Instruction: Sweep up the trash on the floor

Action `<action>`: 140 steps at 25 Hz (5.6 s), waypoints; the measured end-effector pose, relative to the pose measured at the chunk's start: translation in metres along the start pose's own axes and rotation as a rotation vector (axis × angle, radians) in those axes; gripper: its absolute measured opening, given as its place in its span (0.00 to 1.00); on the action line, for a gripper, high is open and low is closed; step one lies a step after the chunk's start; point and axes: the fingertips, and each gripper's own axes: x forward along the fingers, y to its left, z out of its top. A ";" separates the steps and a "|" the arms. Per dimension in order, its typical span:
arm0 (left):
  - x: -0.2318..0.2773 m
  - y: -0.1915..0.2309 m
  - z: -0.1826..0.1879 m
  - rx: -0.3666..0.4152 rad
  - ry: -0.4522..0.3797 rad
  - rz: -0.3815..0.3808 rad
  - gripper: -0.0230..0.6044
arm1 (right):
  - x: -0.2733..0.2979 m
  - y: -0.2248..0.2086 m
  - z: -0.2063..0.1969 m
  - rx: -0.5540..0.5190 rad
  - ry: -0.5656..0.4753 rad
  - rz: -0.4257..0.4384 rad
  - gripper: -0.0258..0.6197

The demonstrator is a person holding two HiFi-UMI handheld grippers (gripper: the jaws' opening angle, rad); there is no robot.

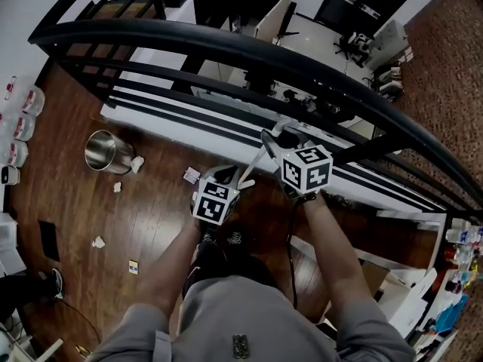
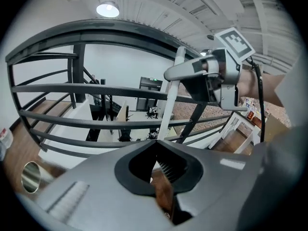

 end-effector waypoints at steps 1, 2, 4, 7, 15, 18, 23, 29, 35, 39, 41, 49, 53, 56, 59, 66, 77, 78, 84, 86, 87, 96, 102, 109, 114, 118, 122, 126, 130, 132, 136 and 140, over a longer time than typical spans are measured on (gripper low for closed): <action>-0.001 0.000 -0.004 -0.003 0.003 0.001 0.05 | -0.001 0.012 0.001 -0.024 0.005 0.017 0.19; -0.003 0.001 -0.008 -0.007 0.005 0.004 0.05 | -0.002 0.024 0.002 -0.049 0.009 0.036 0.19; -0.009 0.005 -0.012 -0.018 0.000 0.014 0.05 | -0.003 0.047 0.007 -0.092 0.013 0.071 0.19; -0.021 0.014 -0.018 -0.039 -0.020 0.033 0.05 | -0.009 0.078 0.023 -0.129 0.001 0.111 0.19; -0.067 0.042 -0.011 -0.076 -0.139 0.107 0.26 | -0.039 0.158 0.102 -0.150 -0.092 0.205 0.19; -0.091 0.055 -0.008 -0.092 -0.182 0.149 0.32 | -0.050 0.195 0.125 -0.158 -0.112 0.248 0.19; -0.126 0.079 -0.011 -0.104 -0.206 0.203 0.33 | -0.057 0.259 0.156 -0.179 -0.139 0.363 0.19; -0.169 0.103 -0.022 -0.076 -0.207 0.255 0.23 | -0.053 0.312 0.164 -0.186 -0.137 0.464 0.19; -0.209 0.115 -0.058 -0.094 -0.191 0.276 0.23 | -0.045 0.349 0.152 -0.183 -0.125 0.525 0.19; -0.239 0.121 -0.094 -0.064 -0.158 0.276 0.22 | -0.039 0.380 0.136 -0.155 -0.139 0.593 0.19; -0.254 0.121 -0.113 -0.075 -0.142 0.289 0.22 | -0.037 0.396 0.127 -0.140 -0.142 0.662 0.19; -0.336 0.110 -0.209 -0.164 -0.052 0.359 0.22 | -0.052 0.486 0.070 -0.146 -0.076 0.968 0.18; -0.382 0.106 -0.281 -0.213 -0.008 0.408 0.23 | -0.063 0.546 0.017 -0.178 0.000 1.043 0.18; -0.414 0.113 -0.331 -0.235 0.004 0.432 0.23 | -0.063 0.595 -0.018 -0.197 0.043 1.056 0.18; -0.442 0.127 -0.385 -0.259 0.003 0.428 0.23 | -0.052 0.648 -0.056 -0.213 0.078 1.051 0.18; -0.497 0.154 -0.497 -0.264 0.023 0.311 0.23 | -0.030 0.764 -0.133 -0.230 0.148 0.947 0.18; -0.496 0.209 -0.651 -0.335 0.148 0.201 0.23 | 0.057 0.841 -0.260 -0.187 0.325 0.825 0.18; -0.497 0.216 -0.659 -0.345 0.144 0.215 0.24 | 0.065 0.844 -0.264 -0.173 0.328 0.810 0.18; -0.511 0.262 -0.677 -0.376 0.117 0.319 0.25 | 0.099 0.856 -0.270 -0.137 0.323 0.745 0.18; -0.506 0.272 -0.669 -0.366 0.101 0.330 0.25 | 0.108 0.850 -0.266 -0.123 0.315 0.712 0.18; -0.502 0.275 -0.666 -0.359 0.096 0.330 0.25 | 0.111 0.845 -0.264 -0.118 0.314 0.693 0.18; -0.432 0.273 -0.616 -0.260 0.102 0.219 0.26 | 0.115 0.754 -0.244 -0.050 0.266 0.513 0.18; -0.369 0.272 -0.548 -0.188 0.091 0.137 0.26 | 0.113 0.674 -0.206 -0.012 0.185 0.410 0.18; -0.273 0.246 -0.456 -0.082 0.090 0.050 0.26 | 0.096 0.553 -0.165 0.019 0.112 0.287 0.18; -0.204 0.215 -0.396 0.006 0.071 -0.018 0.26 | 0.076 0.469 -0.149 0.043 0.077 0.181 0.18; -0.165 0.195 -0.367 0.067 0.083 -0.080 0.27 | 0.061 0.421 -0.142 0.082 0.047 0.106 0.18; -0.153 0.182 -0.352 0.093 0.113 -0.112 0.26 | 0.053 0.395 -0.130 0.135 0.012 0.099 0.18; -0.176 0.194 -0.346 0.103 0.131 -0.093 0.25 | 0.062 0.413 -0.109 0.137 -0.024 0.160 0.18; -0.229 0.232 -0.360 0.085 0.150 -0.032 0.24 | 0.083 0.470 -0.096 0.114 -0.021 0.258 0.18; -0.259 0.257 -0.375 0.077 0.158 0.004 0.24 | 0.097 0.502 -0.097 0.118 -0.015 0.290 0.18; -0.330 0.311 -0.428 0.056 0.181 0.054 0.25 | 0.135 0.582 -0.112 0.137 0.016 0.346 0.18; -0.403 0.372 -0.478 0.049 0.232 0.090 0.24 | 0.174 0.671 -0.124 0.161 0.029 0.398 0.18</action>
